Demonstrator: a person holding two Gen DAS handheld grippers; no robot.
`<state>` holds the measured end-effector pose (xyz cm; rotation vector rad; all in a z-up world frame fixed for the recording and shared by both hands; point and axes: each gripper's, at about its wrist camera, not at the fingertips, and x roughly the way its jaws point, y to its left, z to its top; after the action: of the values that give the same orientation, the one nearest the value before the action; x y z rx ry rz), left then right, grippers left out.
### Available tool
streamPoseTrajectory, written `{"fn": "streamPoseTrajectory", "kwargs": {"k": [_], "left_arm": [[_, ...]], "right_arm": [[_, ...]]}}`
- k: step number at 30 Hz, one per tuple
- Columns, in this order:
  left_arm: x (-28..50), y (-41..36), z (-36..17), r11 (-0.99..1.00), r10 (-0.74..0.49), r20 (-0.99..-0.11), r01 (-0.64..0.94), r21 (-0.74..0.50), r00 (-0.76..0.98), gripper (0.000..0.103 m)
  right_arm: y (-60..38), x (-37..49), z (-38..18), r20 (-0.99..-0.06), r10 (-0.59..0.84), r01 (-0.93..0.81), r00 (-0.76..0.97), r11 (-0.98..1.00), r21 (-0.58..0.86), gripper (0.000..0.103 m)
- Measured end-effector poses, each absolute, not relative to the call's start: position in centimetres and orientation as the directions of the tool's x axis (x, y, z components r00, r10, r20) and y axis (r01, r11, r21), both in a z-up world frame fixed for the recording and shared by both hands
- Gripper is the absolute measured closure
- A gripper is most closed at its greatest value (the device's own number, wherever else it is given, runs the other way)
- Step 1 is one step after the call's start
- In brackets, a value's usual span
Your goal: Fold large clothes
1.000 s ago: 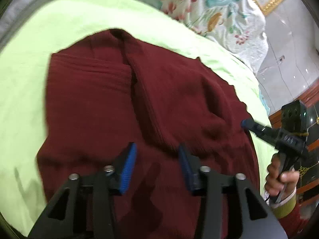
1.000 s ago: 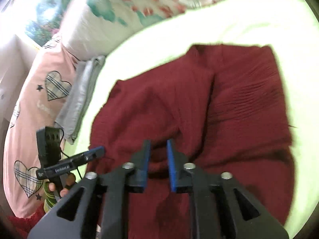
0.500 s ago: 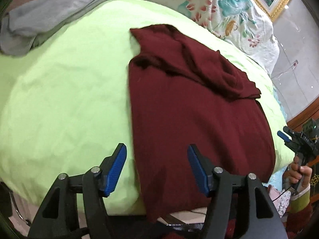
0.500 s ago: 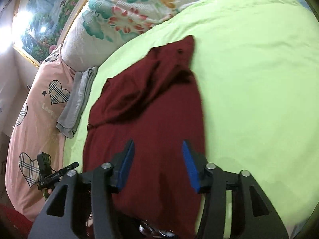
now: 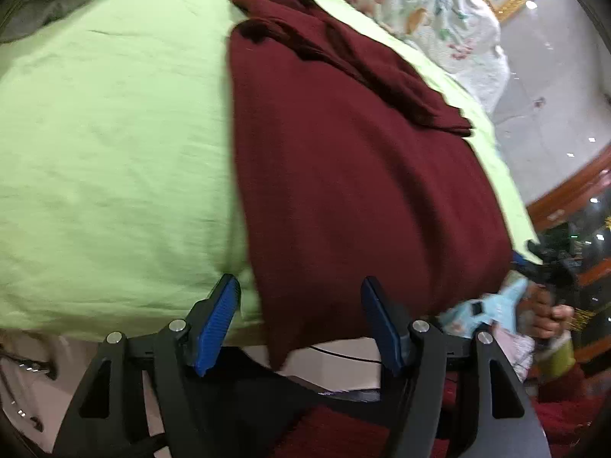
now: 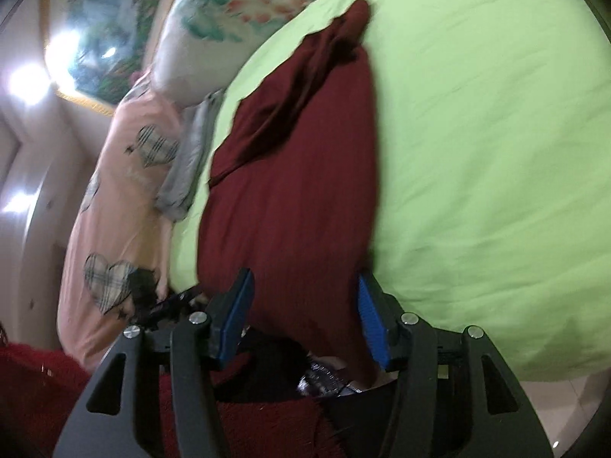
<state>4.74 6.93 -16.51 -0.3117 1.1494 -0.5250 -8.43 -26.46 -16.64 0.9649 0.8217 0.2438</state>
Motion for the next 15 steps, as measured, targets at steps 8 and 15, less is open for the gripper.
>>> {"fn": "streamPoseTrajectory", "kwargs": {"k": [8,15], "left_arm": [[4.8,5.9,-17.2,0.797,-0.596,-0.765,0.293,-0.528,0.244,0.064],[5.2,4.8,-17.2,0.791,-0.586,-0.786,0.349,-0.502,0.198,0.096]], "right_arm": [[-25.0,-8.7,-17.6,-0.495,0.551,0.134,0.672,0.567,0.813,0.052],[-24.2,-8.0,-17.5,-0.589,0.517,0.170,0.621,0.645,0.745,0.097]]}}
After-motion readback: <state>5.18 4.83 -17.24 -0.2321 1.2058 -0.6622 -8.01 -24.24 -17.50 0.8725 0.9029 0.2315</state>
